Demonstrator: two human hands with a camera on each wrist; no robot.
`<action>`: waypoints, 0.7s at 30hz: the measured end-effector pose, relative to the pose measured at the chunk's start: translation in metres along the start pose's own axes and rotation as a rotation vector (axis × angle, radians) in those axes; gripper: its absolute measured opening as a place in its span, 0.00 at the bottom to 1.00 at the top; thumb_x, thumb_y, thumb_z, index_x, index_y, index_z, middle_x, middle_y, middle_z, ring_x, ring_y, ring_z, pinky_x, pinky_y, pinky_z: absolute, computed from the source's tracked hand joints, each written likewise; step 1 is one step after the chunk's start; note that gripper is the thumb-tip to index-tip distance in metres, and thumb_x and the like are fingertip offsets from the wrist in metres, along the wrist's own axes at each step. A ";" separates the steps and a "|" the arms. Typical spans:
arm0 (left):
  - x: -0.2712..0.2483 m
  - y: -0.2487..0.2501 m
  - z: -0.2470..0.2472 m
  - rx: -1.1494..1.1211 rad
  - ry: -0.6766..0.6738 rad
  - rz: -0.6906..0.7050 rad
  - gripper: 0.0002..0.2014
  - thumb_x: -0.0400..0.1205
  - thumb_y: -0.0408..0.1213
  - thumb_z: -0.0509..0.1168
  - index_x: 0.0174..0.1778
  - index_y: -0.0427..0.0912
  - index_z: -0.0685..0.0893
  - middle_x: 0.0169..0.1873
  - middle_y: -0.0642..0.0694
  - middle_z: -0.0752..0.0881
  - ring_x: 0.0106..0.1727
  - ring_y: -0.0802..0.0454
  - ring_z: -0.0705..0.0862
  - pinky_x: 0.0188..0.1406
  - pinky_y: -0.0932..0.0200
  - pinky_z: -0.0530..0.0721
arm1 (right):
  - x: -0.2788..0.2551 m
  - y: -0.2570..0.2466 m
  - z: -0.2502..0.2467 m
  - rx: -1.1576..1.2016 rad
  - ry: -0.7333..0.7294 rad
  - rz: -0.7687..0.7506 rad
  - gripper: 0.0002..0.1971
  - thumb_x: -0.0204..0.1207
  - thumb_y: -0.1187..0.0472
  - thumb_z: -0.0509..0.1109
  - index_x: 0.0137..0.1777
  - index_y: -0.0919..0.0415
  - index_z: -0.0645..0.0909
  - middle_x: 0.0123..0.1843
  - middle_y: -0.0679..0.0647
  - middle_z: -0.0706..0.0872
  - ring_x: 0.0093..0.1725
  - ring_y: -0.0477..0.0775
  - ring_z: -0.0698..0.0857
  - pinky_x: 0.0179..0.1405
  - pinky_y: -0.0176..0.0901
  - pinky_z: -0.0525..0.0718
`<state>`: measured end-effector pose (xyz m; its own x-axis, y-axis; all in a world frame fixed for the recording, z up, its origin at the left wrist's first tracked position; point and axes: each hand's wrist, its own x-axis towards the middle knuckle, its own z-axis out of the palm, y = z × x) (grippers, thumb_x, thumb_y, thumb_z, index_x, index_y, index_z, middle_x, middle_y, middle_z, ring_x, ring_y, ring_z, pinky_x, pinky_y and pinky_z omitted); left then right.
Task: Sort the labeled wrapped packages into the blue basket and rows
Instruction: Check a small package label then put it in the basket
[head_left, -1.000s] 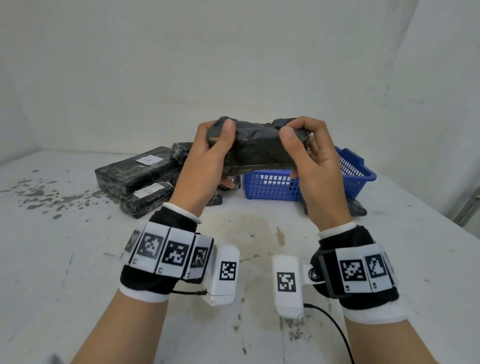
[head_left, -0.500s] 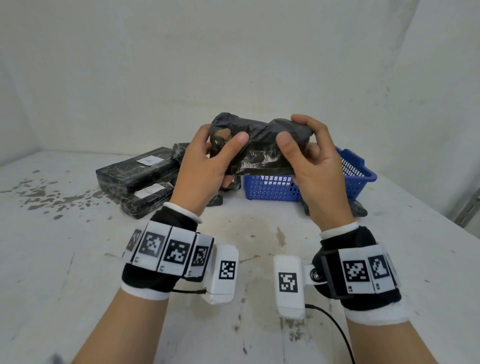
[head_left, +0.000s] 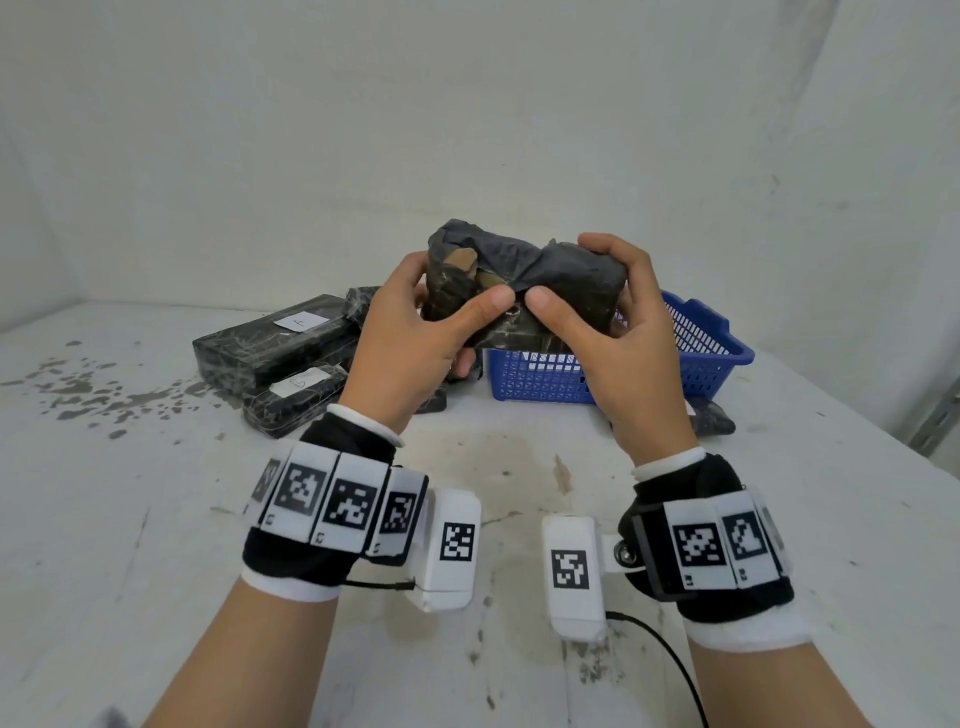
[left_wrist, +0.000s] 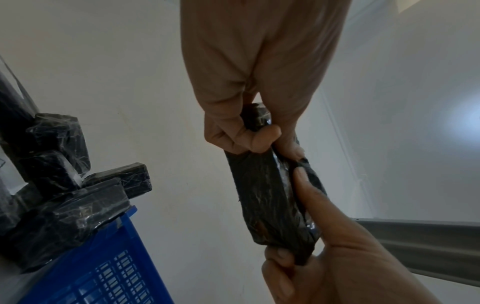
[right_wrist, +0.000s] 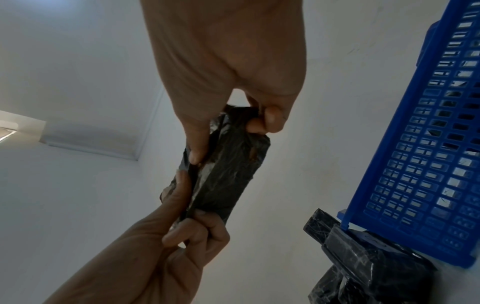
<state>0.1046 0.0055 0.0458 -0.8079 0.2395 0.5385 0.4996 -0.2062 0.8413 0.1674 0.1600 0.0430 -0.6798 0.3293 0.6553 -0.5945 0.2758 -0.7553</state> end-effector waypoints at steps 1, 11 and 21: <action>0.000 0.000 0.000 0.004 0.007 -0.002 0.23 0.74 0.44 0.76 0.59 0.36 0.80 0.39 0.47 0.87 0.27 0.45 0.77 0.21 0.59 0.76 | 0.000 0.000 0.001 -0.002 -0.005 -0.008 0.22 0.76 0.61 0.79 0.66 0.49 0.76 0.65 0.55 0.84 0.58 0.43 0.88 0.50 0.32 0.86; 0.003 0.011 0.001 -0.092 0.027 -0.184 0.25 0.86 0.58 0.54 0.56 0.40 0.82 0.46 0.41 0.86 0.41 0.50 0.85 0.30 0.56 0.78 | 0.002 -0.002 0.001 0.101 -0.035 0.044 0.09 0.83 0.58 0.71 0.59 0.44 0.82 0.66 0.57 0.85 0.61 0.57 0.87 0.53 0.43 0.88; 0.007 0.006 -0.001 -0.213 0.022 -0.130 0.10 0.85 0.42 0.64 0.56 0.40 0.79 0.47 0.47 0.88 0.48 0.52 0.89 0.50 0.51 0.84 | 0.003 0.001 0.002 0.135 0.019 0.130 0.20 0.83 0.57 0.71 0.74 0.55 0.79 0.65 0.57 0.88 0.64 0.58 0.88 0.69 0.61 0.84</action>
<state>0.1019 0.0050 0.0543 -0.8690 0.2567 0.4231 0.3158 -0.3705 0.8735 0.1638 0.1599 0.0443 -0.7473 0.3713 0.5511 -0.5553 0.1067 -0.8248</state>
